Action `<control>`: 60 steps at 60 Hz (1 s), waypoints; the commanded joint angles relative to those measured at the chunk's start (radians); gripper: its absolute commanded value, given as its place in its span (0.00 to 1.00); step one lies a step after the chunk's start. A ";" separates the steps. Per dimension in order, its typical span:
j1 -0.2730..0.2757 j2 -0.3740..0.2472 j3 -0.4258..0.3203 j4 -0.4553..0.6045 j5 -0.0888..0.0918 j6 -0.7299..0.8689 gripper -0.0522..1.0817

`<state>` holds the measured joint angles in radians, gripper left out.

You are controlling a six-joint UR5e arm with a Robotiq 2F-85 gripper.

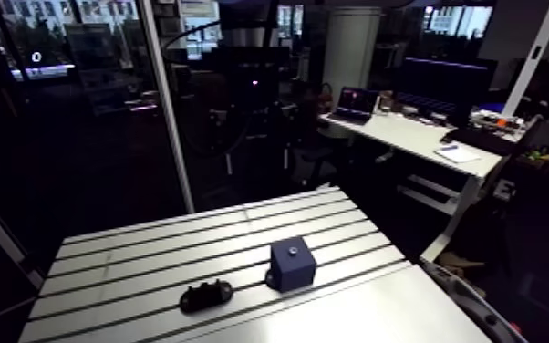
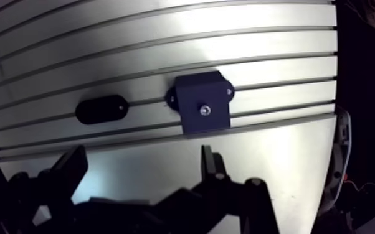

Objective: Pick up the M10 bolt and insert it into the hole until fully seated.

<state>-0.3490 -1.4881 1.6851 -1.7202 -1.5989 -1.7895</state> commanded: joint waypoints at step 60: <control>0.154 -0.004 -0.236 0.264 0.034 0.012 0.05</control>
<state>-0.2369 -1.5020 1.4462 -1.4557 -1.5637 -1.7803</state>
